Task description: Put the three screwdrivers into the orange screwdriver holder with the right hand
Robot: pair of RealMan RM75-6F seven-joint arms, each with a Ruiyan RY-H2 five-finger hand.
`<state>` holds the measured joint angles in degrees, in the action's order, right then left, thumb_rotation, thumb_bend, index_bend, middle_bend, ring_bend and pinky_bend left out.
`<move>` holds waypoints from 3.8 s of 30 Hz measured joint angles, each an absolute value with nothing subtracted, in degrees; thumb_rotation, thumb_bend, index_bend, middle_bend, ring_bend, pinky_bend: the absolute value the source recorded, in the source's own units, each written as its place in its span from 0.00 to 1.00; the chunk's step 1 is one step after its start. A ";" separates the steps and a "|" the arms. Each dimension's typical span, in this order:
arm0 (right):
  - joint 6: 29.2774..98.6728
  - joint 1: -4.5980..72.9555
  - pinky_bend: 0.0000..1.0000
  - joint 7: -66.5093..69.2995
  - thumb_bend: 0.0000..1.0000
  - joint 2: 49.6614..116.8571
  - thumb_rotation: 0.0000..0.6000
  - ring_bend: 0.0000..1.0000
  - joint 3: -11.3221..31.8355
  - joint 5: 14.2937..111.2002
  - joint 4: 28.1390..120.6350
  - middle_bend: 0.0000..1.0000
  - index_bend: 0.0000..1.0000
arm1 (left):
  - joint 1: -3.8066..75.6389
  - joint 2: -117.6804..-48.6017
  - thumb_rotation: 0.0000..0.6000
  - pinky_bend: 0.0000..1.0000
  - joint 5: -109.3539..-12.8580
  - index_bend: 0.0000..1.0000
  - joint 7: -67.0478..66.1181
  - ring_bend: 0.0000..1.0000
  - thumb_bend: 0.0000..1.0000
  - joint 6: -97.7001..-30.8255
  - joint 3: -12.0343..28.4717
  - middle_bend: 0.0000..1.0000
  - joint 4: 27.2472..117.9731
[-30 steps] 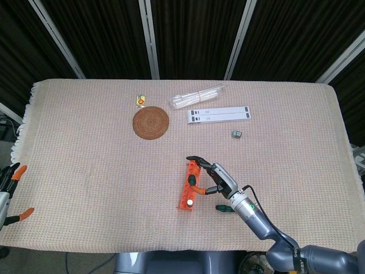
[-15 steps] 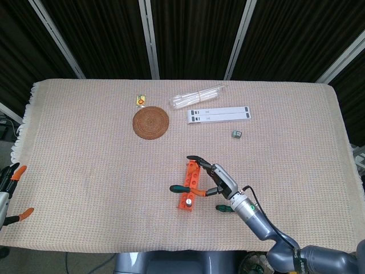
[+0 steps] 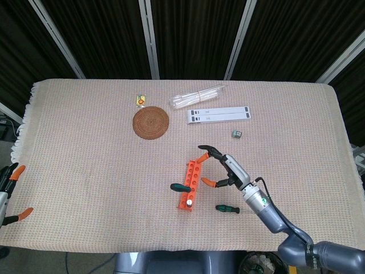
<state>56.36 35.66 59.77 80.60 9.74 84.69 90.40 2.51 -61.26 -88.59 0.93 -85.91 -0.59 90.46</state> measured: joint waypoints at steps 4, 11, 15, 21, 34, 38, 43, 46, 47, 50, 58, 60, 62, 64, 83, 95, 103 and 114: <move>55.60 35.65 0.00 54.14 0.23 77.28 1.00 0.00 9.49 84.24 90.22 0.10 0.38 | 2.70 -61.42 1.00 0.00 -88.72 0.00 0.87 0.00 0.08 -85.84 -0.48 0.00 90.39; 54.37 35.11 0.00 39.22 0.23 71.82 1.00 0.00 7.45 83.80 91.07 0.10 0.38 | 3.06 -61.36 1.00 0.00 -89.43 0.00 0.14 0.00 0.08 -86.45 -0.06 0.00 90.80; 54.27 34.55 0.00 30.26 0.23 69.79 1.00 0.00 6.03 83.74 91.83 0.10 0.38 | 3.18 -61.07 1.00 0.00 -89.80 0.00 -0.36 0.00 0.08 -86.77 0.07 0.00 91.18; 55.23 33.37 0.00 16.42 0.20 68.19 1.00 0.00 3.88 84.14 92.96 0.10 0.37 | 3.31 -60.65 1.00 0.00 -90.06 0.00 -1.04 0.00 0.08 -87.00 0.17 0.00 91.82; 58.33 30.06 0.00 -11.92 0.04 71.59 1.00 0.00 0.42 82.11 95.76 0.08 0.36 | 3.22 -60.13 1.00 0.00 -89.81 0.00 -1.21 0.00 0.08 -87.00 0.10 0.00 92.12; 57.19 29.66 0.00 -15.34 0.04 72.98 1.00 0.00 -0.69 80.42 96.85 0.07 0.36 | 3.14 -60.13 1.00 0.00 -89.62 0.00 -1.04 0.00 0.08 -86.95 0.05 0.00 91.89; 56.47 29.43 0.00 -17.34 0.04 74.40 1.00 0.00 -1.91 80.62 97.24 0.07 0.36 | 3.22 -60.21 1.00 0.00 -89.59 0.00 -0.91 0.00 0.08 -86.89 0.11 0.00 91.73; 56.38 29.23 0.00 -19.02 0.04 75.18 1.00 0.00 -2.63 80.98 97.44 0.07 0.37 | 3.24 -60.29 1.00 0.00 -89.58 0.00 -0.80 0.00 0.08 -86.83 0.10 0.00 91.63; 56.32 29.14 0.00 -19.53 0.04 75.47 1.00 0.00 -2.90 81.03 97.59 0.07 0.37 | 3.25 -60.30 1.00 0.00 -89.53 0.00 -0.76 0.00 0.08 -86.78 0.10 0.00 91.59; 56.30 28.94 0.00 -20.61 0.04 76.31 1.00 0.00 -3.15 80.98 97.67 0.07 0.37 | 3.27 -60.39 1.00 0.00 -89.45 0.00 -0.67 0.00 0.08 -86.72 0.12 0.00 91.47; 56.93 28.41 0.00 -20.62 0.04 79.75 1.00 0.00 -3.29 81.56 95.88 0.06 0.38 | 3.38 -60.69 1.00 0.00 -89.44 0.00 -0.46 0.00 0.08 -86.50 0.07 0.00 91.26; 57.47 28.28 0.00 -20.25 0.04 80.98 1.00 0.00 -3.12 82.07 94.38 0.06 0.39 | 3.37 -60.73 1.00 0.00 -89.48 0.00 -0.39 0.00 0.08 -86.52 0.04 0.00 91.14; 57.94 28.18 0.00 -19.95 0.04 81.81 1.00 0.00 -2.92 82.45 93.13 0.06 0.39 | 3.30 -60.72 1.00 0.00 -89.40 0.00 -0.25 0.00 0.08 -86.55 0.02 0.00 91.01; 58.27 28.10 0.00 -19.33 0.04 82.68 1.00 0.00 -2.71 82.71 91.76 0.06 0.39 | 3.20 -60.71 1.00 0.00 -89.21 0.00 -0.13 0.00 0.08 -86.60 0.02 0.00 90.86; 59.14 29.90 0.00 -15.46 0.05 87.51 1.00 0.00 -0.01 85.60 82.09 0.06 0.40 | 3.20 -60.75 1.00 0.00 -89.24 0.00 -0.73 0.00 0.08 -86.56 -0.05 0.00 91.30; 58.29 31.25 0.00 -28.22 0.08 85.44 1.00 0.00 -0.40 86.90 85.27 0.06 0.44 | 3.47 -60.98 1.00 0.00 -89.28 0.00 -0.67 0.00 0.08 -86.13 -0.04 0.00 91.08; 56.13 31.45 0.00 -36.11 0.08 84.89 1.00 0.00 -0.43 82.75 89.23 0.06 0.44 | 3.57 -61.01 1.00 0.00 -89.10 0.00 -0.43 0.00 0.08 -85.92 0.01 0.00 90.70; 55.08 32.34 0.00 -38.31 0.08 85.92 1.00 0.00 -0.02 80.63 86.58 0.06 0.44 | 3.75 -61.50 1.00 0.00 -88.86 0.00 0.19 0.00 0.08 -85.50 0.03 0.00 89.88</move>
